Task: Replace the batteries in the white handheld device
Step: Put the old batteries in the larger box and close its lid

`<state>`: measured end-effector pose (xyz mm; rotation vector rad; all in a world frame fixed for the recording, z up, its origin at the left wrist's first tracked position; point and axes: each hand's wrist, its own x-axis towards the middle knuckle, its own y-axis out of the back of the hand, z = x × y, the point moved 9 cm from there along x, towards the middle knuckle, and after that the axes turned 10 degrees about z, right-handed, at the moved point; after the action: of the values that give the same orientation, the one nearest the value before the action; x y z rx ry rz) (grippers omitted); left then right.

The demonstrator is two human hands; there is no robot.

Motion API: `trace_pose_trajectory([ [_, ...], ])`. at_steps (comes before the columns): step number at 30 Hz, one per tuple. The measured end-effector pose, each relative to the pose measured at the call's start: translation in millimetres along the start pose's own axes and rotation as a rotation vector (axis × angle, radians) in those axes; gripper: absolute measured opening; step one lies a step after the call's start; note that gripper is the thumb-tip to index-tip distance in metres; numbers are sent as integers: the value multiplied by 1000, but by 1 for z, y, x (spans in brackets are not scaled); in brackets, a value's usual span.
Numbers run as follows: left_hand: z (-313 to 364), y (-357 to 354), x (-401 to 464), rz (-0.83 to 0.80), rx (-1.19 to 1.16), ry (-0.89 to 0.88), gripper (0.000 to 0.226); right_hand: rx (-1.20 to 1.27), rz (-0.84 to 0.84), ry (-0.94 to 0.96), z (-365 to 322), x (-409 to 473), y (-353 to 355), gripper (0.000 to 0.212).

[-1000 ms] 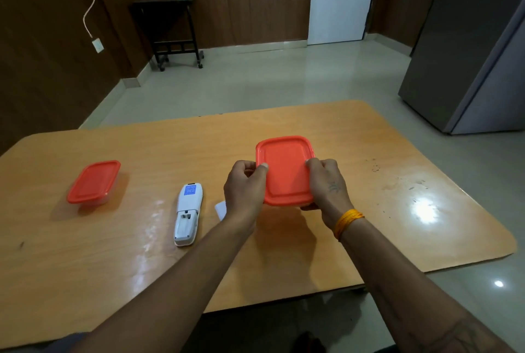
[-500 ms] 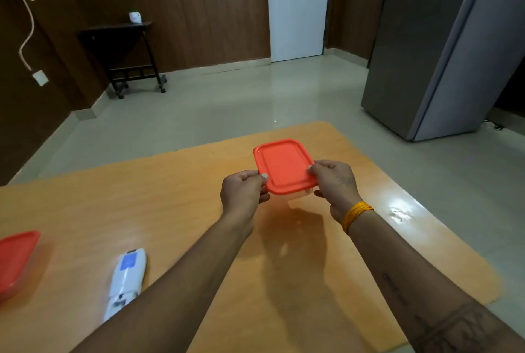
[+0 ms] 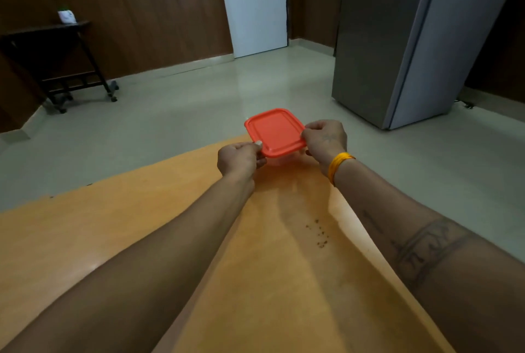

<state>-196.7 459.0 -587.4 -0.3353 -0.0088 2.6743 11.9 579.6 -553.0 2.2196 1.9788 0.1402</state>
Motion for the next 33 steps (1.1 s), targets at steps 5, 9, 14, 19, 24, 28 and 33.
trace_pose_trajectory([
  [5,7,-34,27,13,47,-28,8,-30,40,-24,10,55,-22,18],
  [9,5,-44,41,11,77,-11,14,-79,43,16,-1,49,-18,23],
  [14,7,-44,40,-3,78,-25,18,-86,32,12,6,51,-20,23],
  [19,20,-20,27,1,116,-75,30,-174,-6,86,-4,31,-6,36],
  [24,56,21,-3,-85,169,-192,28,-274,1,265,-31,-17,8,42],
  [28,82,62,-41,-156,156,-239,28,-216,-10,326,-52,-72,18,38],
  [33,102,133,-98,-185,136,-321,22,94,-183,183,-61,-170,18,18],
])
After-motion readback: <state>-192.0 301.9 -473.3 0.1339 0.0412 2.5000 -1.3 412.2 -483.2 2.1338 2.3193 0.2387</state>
